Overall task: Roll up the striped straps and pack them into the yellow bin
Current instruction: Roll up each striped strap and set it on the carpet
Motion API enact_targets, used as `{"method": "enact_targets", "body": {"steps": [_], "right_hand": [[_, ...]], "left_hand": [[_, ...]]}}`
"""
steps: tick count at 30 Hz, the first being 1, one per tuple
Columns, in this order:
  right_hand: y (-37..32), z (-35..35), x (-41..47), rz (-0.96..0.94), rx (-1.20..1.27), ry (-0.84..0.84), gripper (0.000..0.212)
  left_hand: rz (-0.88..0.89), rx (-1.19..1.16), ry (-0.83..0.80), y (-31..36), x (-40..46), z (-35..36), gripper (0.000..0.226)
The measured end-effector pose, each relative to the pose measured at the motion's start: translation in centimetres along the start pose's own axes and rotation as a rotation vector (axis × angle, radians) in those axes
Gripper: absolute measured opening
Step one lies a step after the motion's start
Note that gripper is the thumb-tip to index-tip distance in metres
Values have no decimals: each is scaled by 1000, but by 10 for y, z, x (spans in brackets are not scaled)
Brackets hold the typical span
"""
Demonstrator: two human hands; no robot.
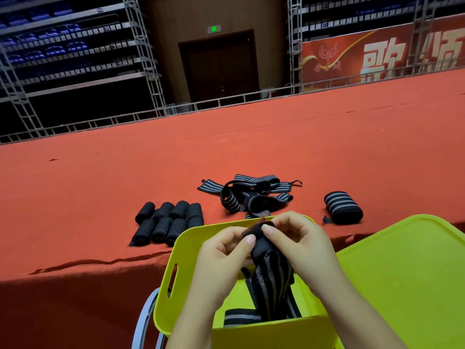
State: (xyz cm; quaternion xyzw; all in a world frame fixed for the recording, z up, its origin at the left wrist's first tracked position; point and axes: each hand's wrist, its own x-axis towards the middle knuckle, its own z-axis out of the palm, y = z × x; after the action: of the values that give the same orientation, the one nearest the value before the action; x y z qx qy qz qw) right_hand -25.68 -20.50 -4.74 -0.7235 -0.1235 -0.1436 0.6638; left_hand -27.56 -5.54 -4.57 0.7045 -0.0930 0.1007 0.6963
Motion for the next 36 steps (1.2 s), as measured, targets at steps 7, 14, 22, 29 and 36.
{"method": "enact_targets", "body": {"steps": [7, 14, 22, 29, 36], "right_hand": [[-8, -7, 10, 38, 222, -100, 16], [-23, -9, 24, -78, 240, -135, 29], [-43, -7, 43, -144, 253, -106, 13], [-58, -10, 53, -311, 176, -51, 16], [-37, -26, 58, -110, 133, -255, 52]], "left_hand": [[39, -30, -31, 11, 8, -2, 9], [83, -32, 33, 17, 19, -3, 9], [156, -54, 39, 35, 29, 5, 16], [94, 29, -129, 33, 32, 5, 23], [173, 50, 9, 52, 49, 7, 13]]}}
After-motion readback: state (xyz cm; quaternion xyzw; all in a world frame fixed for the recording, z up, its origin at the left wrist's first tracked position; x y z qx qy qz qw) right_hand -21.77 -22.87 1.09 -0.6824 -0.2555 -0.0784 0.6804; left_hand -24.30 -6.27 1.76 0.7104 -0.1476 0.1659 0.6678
